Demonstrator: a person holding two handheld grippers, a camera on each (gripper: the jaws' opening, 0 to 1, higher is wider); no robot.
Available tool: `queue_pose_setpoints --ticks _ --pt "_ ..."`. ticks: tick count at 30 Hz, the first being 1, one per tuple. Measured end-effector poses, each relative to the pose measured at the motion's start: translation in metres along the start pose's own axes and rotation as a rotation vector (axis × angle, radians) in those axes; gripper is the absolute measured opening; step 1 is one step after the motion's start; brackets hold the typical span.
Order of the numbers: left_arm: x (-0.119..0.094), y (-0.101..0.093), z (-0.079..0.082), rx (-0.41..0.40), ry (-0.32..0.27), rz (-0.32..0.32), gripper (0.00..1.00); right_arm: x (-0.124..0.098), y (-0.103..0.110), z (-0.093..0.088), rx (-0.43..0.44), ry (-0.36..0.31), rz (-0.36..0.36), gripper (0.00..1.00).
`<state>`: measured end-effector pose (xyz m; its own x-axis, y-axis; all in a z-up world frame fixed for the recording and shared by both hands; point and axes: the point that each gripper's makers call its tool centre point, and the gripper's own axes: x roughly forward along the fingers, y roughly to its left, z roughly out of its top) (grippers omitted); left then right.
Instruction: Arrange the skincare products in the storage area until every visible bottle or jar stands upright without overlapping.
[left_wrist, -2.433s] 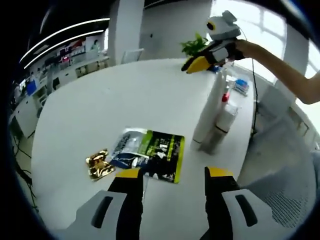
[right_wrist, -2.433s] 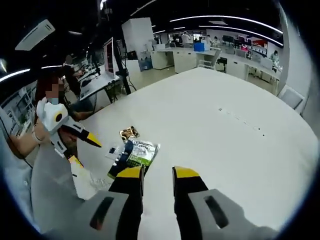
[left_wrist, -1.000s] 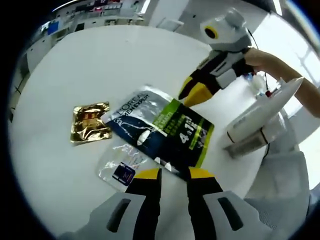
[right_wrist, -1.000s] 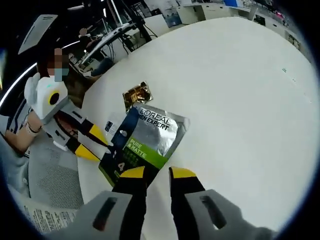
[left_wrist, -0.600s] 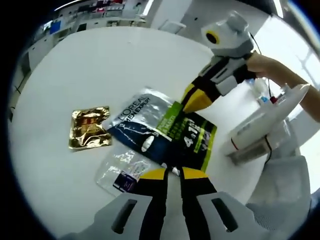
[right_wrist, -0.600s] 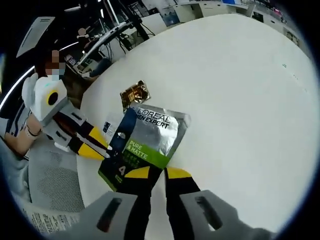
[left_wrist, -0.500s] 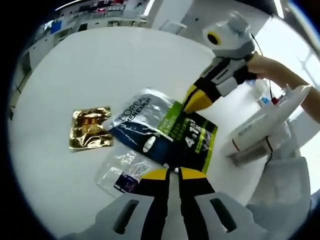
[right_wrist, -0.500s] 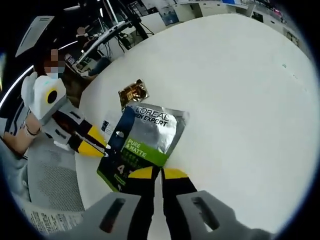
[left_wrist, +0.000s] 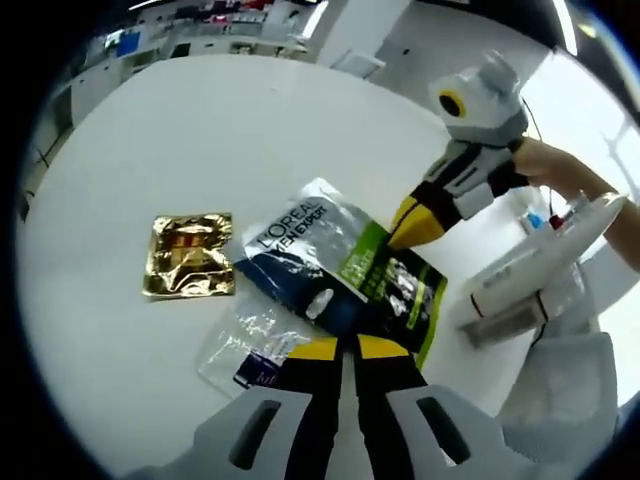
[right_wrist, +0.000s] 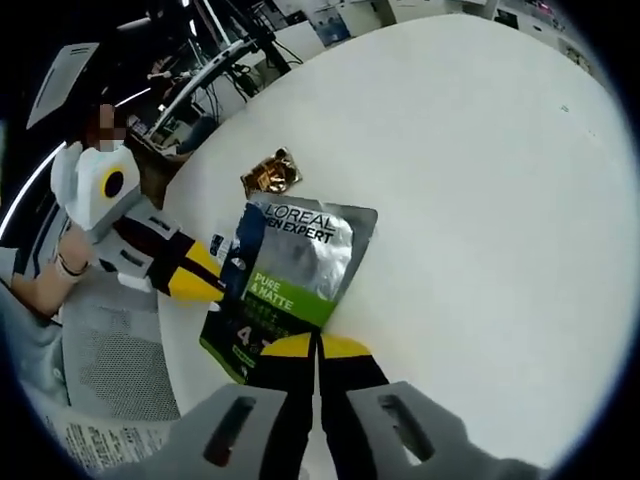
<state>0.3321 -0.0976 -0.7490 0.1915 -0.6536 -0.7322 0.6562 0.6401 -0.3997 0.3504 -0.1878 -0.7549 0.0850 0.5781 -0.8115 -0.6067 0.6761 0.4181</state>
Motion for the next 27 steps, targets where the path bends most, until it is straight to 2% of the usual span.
queue_pose_setpoints --ticks 6,10,16,20,24,27 --pt "-0.003 0.006 -0.003 0.004 0.037 0.013 0.00 0.002 0.013 -0.008 -0.017 0.018 0.041 0.02" --pt "-0.005 0.004 -0.003 -0.014 0.050 -0.002 0.00 0.001 0.013 -0.009 -0.039 0.015 0.031 0.04" --pt "-0.008 0.003 -0.006 0.016 0.078 -0.008 0.00 -0.008 0.012 -0.009 -0.066 0.012 0.013 0.06" --pt "-0.012 0.001 -0.011 0.068 0.109 -0.010 0.00 -0.014 0.010 -0.007 -0.076 0.004 -0.008 0.06" --pt "-0.016 0.013 -0.014 0.134 0.160 0.022 0.00 -0.017 0.011 -0.005 -0.073 -0.005 -0.012 0.06" --pt "-0.018 0.005 -0.018 0.174 0.195 -0.001 0.00 -0.016 0.013 -0.004 -0.080 -0.010 -0.018 0.06"
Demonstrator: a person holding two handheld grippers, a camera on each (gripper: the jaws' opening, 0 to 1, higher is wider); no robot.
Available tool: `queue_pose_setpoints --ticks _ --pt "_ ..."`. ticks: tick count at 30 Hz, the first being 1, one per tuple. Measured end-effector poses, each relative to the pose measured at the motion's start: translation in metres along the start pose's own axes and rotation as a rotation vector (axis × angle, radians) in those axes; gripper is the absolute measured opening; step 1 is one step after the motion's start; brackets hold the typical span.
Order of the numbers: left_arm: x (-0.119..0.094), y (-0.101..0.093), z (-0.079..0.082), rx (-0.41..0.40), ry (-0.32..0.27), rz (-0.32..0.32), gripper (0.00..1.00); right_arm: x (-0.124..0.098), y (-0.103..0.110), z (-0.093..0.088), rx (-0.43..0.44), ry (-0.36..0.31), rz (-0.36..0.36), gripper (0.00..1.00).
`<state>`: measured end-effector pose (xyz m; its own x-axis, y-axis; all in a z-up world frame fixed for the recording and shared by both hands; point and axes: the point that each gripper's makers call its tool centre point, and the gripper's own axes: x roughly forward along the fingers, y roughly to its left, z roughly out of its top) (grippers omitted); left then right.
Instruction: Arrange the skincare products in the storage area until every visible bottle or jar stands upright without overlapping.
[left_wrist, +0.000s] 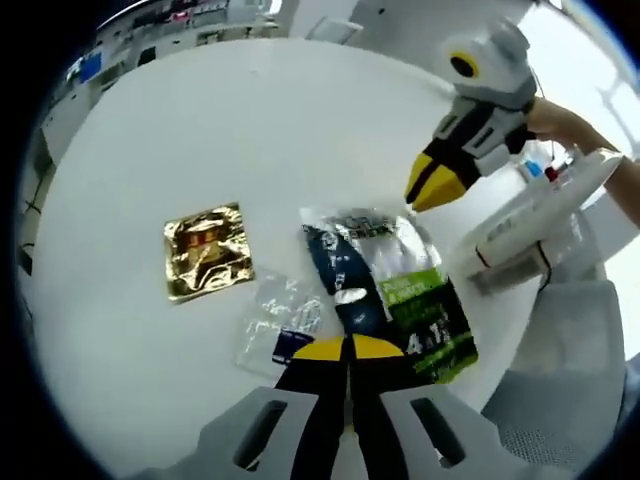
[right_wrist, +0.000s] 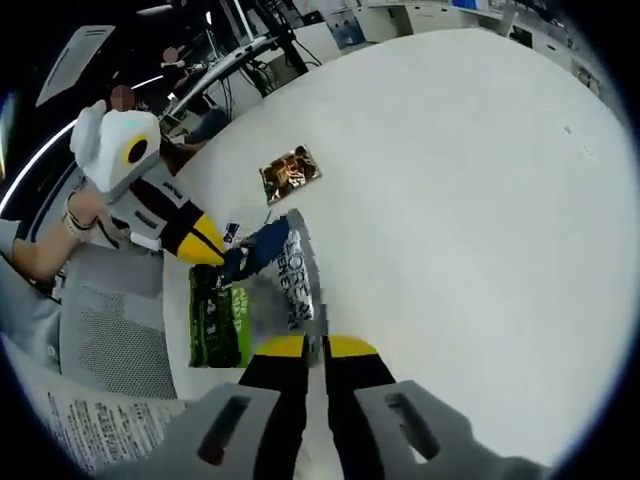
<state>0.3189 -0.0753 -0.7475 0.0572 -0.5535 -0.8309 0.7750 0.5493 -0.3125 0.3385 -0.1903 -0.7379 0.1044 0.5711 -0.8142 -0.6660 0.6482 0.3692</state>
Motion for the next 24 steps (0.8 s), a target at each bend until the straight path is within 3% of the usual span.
queue_pose_setpoints --ticks 12,20,24 --pt "0.000 -0.005 -0.006 -0.100 -0.038 0.013 0.00 -0.002 0.003 -0.022 -0.124 0.126 -0.044 0.12" --pt "-0.002 0.009 0.002 -0.201 -0.109 0.064 0.00 -0.002 0.003 -0.021 -0.125 0.112 -0.060 0.11" --pt "0.000 0.007 0.003 -0.211 -0.110 0.068 0.00 -0.002 0.009 -0.019 -0.136 0.097 -0.060 0.10"
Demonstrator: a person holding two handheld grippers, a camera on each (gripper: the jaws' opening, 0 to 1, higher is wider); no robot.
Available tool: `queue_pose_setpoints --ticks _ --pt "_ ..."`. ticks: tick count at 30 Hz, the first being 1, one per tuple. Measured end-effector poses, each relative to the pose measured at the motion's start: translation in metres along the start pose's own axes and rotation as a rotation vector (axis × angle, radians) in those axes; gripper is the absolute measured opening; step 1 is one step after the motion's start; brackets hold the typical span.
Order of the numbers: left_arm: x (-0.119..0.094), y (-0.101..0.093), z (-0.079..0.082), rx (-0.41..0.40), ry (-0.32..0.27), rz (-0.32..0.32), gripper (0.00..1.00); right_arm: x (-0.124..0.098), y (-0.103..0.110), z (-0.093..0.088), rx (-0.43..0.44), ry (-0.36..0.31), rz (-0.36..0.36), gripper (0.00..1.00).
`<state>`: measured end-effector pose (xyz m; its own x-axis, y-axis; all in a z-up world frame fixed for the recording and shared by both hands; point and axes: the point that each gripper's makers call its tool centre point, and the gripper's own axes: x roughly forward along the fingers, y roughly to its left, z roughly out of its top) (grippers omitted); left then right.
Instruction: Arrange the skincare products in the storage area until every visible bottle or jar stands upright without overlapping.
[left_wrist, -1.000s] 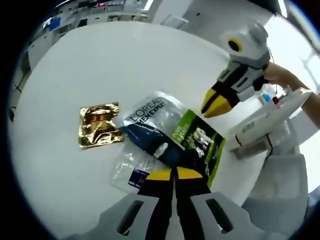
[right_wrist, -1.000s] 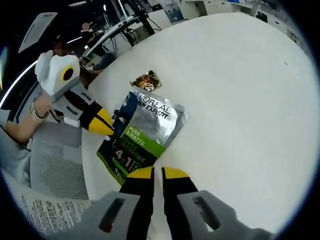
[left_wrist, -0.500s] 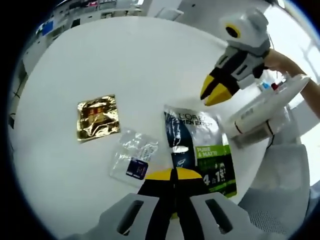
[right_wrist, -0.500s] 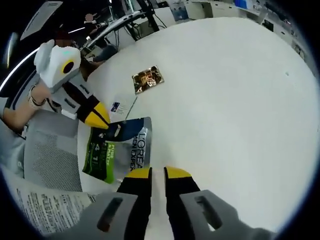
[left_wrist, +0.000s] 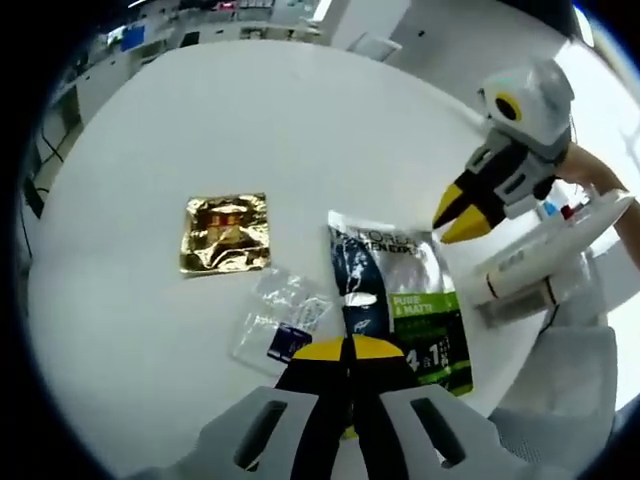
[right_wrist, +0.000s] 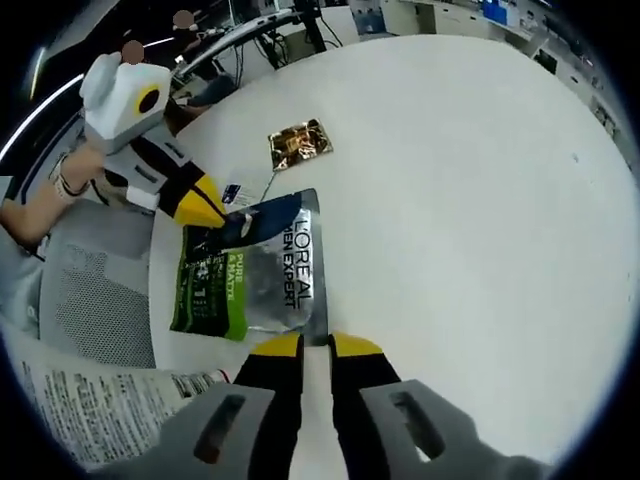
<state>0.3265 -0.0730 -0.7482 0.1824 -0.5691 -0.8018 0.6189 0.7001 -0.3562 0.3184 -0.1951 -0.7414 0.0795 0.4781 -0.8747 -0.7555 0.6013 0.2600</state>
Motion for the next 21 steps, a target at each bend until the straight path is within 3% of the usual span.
queue_pose_setpoints --ticks 11,21 --pt "-0.001 -0.010 -0.005 0.003 0.010 -0.016 0.00 0.006 0.006 -0.002 -0.061 0.003 0.006 0.10" --pt "0.004 -0.022 -0.011 0.075 0.044 -0.025 0.00 0.003 -0.001 -0.004 -0.075 0.008 0.005 0.10"
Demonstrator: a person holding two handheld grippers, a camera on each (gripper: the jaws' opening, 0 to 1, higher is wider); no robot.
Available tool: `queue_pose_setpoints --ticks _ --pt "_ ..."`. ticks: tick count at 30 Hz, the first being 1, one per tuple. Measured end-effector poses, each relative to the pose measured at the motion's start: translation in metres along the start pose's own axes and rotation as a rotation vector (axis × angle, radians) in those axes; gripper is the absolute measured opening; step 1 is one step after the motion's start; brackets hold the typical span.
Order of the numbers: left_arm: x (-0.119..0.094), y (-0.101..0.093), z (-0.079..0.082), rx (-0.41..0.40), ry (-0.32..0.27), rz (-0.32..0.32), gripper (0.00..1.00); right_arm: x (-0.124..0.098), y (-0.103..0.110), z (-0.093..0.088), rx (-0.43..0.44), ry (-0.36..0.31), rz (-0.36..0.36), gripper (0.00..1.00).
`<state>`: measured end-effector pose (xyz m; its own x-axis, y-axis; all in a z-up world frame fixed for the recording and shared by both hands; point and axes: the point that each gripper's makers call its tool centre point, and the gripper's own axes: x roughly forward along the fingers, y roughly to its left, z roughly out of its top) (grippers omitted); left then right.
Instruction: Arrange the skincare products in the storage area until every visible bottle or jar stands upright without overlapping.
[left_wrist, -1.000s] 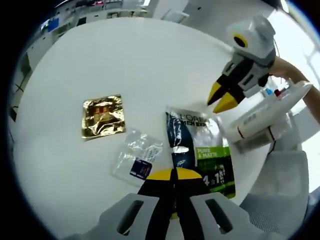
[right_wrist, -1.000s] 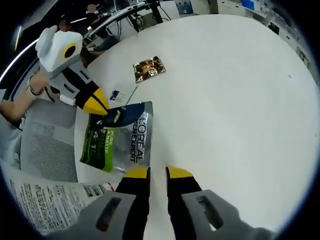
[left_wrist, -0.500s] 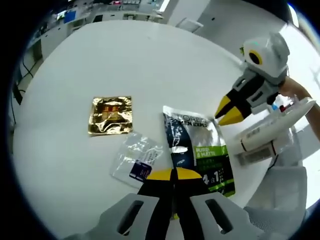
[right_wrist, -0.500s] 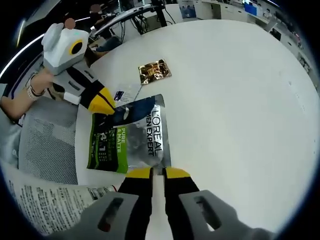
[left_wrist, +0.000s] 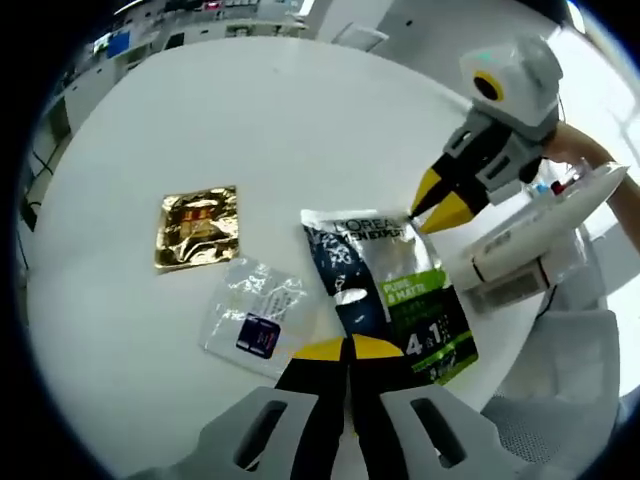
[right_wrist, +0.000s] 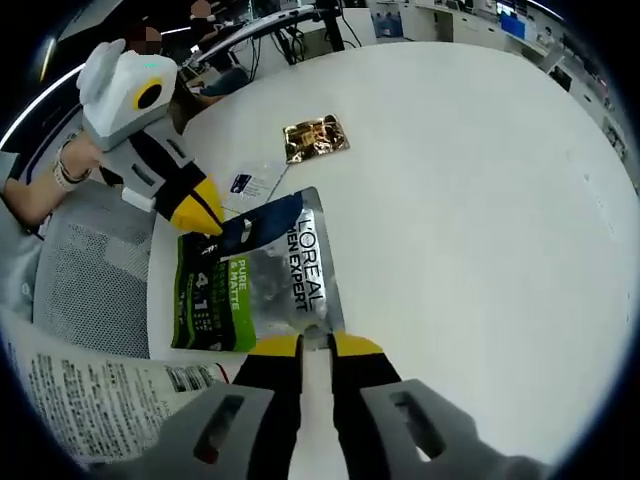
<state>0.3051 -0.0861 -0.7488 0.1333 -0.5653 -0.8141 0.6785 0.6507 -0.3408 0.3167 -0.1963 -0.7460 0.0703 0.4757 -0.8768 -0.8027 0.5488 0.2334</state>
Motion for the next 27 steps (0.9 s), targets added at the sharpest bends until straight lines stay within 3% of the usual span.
queue_pose_setpoints --ticks 15,27 --pt "0.0011 -0.0105 -0.0061 0.036 0.032 -0.028 0.00 -0.0007 -0.0035 0.0016 -0.004 0.006 -0.011 0.10" --pt "-0.0004 -0.0099 -0.0075 0.093 0.020 -0.023 0.00 0.0007 -0.0073 0.0024 0.001 0.006 -0.010 0.10"
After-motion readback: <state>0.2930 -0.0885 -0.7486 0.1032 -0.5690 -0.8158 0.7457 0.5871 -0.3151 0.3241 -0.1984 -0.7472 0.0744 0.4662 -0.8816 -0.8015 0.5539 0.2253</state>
